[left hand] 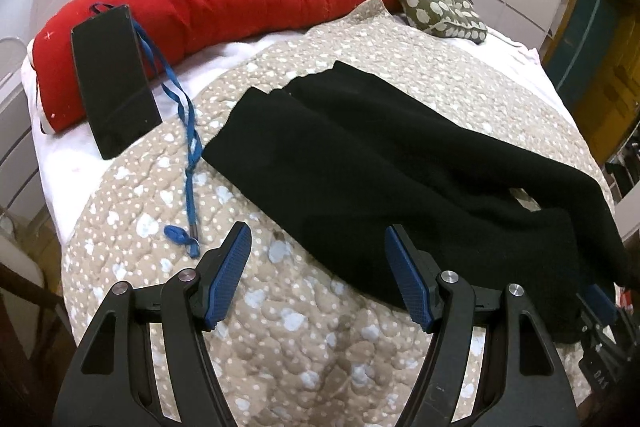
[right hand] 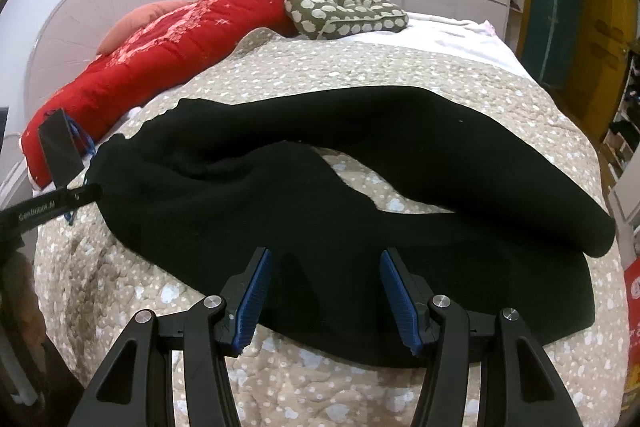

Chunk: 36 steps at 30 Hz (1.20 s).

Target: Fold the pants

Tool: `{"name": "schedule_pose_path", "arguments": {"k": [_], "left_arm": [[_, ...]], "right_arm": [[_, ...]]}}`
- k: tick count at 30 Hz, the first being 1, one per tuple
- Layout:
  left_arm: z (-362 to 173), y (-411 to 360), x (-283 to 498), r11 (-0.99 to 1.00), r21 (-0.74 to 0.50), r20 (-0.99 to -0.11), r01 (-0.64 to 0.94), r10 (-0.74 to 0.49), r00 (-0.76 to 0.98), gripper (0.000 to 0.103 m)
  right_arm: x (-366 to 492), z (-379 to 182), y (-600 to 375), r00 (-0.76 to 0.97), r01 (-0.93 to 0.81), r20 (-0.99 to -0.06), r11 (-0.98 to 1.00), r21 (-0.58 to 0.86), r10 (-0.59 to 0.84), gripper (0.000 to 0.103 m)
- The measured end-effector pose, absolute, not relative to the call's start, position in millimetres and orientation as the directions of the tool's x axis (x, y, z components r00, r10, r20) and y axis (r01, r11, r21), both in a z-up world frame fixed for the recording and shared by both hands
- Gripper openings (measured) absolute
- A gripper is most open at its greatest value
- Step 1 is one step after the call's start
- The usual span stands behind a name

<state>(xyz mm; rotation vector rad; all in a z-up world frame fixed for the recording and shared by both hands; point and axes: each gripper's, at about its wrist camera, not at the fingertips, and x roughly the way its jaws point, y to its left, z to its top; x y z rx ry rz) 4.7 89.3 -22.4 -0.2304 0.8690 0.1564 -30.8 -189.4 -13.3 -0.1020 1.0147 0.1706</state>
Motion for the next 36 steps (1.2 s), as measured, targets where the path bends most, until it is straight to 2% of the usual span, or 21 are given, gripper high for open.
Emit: {"name": "schedule_pose_path", "arguments": {"k": [10, 17, 20, 27, 28, 29, 31, 32, 33, 34, 36], "left_arm": [[-25.8, 104.7, 5.9, 0.96, -0.14, -0.779, -0.241, 0.043, 0.625, 0.07], [-33.0, 135.9, 9.3, 0.933, -0.243, -0.776, -0.265, -0.023, 0.631, 0.07], [-40.1, 143.0, 15.4, 0.916, -0.292, -0.783, -0.274, -0.064, 0.619, 0.07], [-52.0, 131.9, 37.4, 0.923, -0.279, -0.803, -0.266, -0.073, 0.591, 0.07], [-52.0, 130.2, 40.8, 0.921, -0.294, -0.799, -0.255, -0.09, 0.595, 0.07], [-52.8, 128.6, 45.0, 0.916, -0.322, -0.791, -0.24, -0.121, 0.6, 0.069], [-56.6, 127.3, 51.9, 0.906, -0.354, -0.786, -0.234, -0.153, 0.598, 0.061], [-59.2, 127.0, 55.9, 0.906, -0.345, -0.795, -0.247, -0.142, 0.59, 0.042], [-60.0, 127.0, 57.1, 0.908, -0.33, -0.804, -0.256, -0.129, 0.58, 0.032], [-59.0, 127.7, 57.0, 0.908, -0.33, -0.805, -0.257, -0.129, 0.578, 0.03], [-50.8, 130.1, 50.2, 0.908, -0.343, -0.796, -0.241, -0.145, 0.587, 0.016]], "right_arm": [[-37.3, -22.7, -164.0, 0.47, -0.299, -0.859, 0.952, 0.062, 0.204, 0.054], [-40.4, -33.1, -138.5, 0.432, -0.397, -0.86, 0.913, 0.088, 0.271, 0.054], [-40.9, -39.3, -125.8, 0.432, -0.446, -0.859, 0.893, 0.06, 0.274, 0.054], [-41.7, -60.5, -102.8, 0.456, -0.534, -0.863, 0.842, -0.07, 0.217, 0.054], [-40.2, -61.8, -101.7, 0.458, -0.538, -0.862, 0.84, -0.074, 0.217, 0.051], [-37.6, -61.4, -101.1, 0.465, -0.541, -0.856, 0.838, -0.073, 0.227, 0.04], [-29.1, -60.9, -100.6, 0.46, -0.542, -0.852, 0.839, -0.045, 0.251, 0.025], [-23.8, -60.0, -101.6, 0.452, -0.537, -0.85, 0.843, -0.016, 0.272, 0.015], [-19.1, -58.8, -102.4, 0.442, -0.53, -0.847, 0.848, 0.018, 0.295, 0.012], [-14.3, -55.5, -105.6, 0.43, -0.518, -0.843, 0.853, 0.065, 0.325, 0.01], [-13.8, -50.4, -106.2, 0.42, -0.509, -0.833, 0.853, 0.112, 0.36, 0.007]]}}
